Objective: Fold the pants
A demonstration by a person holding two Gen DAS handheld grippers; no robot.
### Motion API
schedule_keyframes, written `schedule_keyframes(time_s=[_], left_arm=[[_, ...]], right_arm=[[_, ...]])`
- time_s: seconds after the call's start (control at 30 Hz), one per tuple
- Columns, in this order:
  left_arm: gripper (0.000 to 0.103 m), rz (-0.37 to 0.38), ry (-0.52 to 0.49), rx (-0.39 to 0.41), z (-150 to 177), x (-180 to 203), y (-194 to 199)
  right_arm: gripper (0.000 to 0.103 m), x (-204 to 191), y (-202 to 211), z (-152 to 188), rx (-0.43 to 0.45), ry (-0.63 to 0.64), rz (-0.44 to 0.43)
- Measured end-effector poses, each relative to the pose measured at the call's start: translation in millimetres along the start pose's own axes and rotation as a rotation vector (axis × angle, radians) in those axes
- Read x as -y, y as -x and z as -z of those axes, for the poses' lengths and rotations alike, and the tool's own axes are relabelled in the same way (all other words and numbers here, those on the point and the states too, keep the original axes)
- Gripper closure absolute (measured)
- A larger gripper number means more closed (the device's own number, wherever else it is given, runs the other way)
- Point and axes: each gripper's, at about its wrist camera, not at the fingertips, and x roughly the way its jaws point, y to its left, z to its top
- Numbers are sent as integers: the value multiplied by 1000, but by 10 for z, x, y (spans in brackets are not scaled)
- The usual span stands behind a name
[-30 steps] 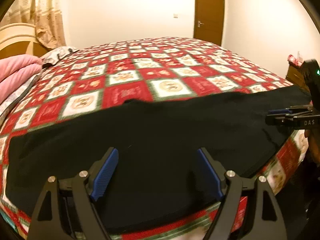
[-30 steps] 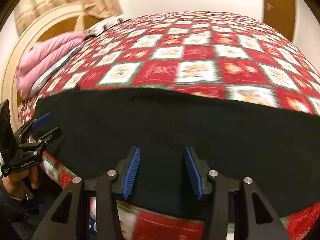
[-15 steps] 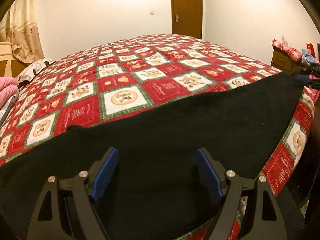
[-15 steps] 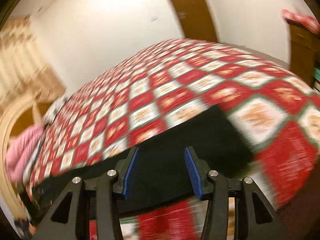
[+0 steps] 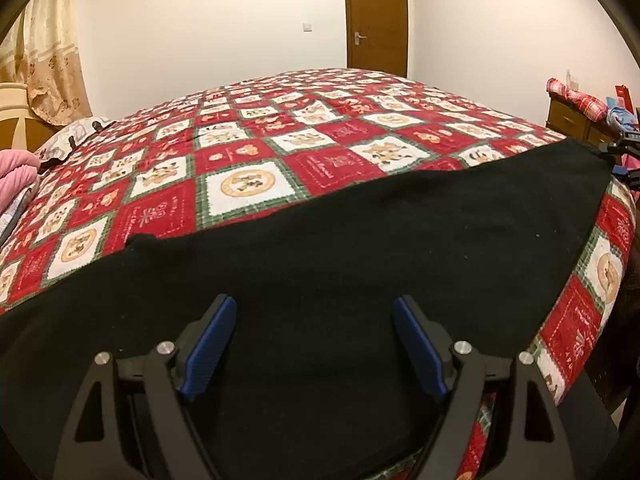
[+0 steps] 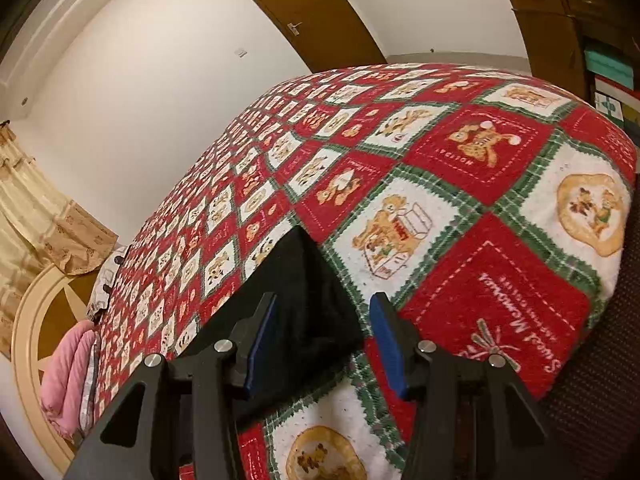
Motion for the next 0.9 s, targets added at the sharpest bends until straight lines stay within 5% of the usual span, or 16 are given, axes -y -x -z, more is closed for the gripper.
schedule_keyframes(time_s=[0.13,0.37,0.63,0.7,0.77,0.9], left_arm=[[19,2,6,3,3,-5,5],[19,5,11,0,9,-11,6],[18,-1,12,3,20,12,4],[18,-2,13,2,21,6,6],[18,1,18,3,23,7,5],[18,2,24,3,30,-16,18]], right_arm=[[54,70,-7,-23,-19,-58,-88],[54,45,20,-18,-78,-17,-31],[54,28,-72,58,5,40,-58],[62,55,-58,64,30,32,-71],[83,89,-52,50,30,26,-69],[91,132,-24,31,35,0,-116]])
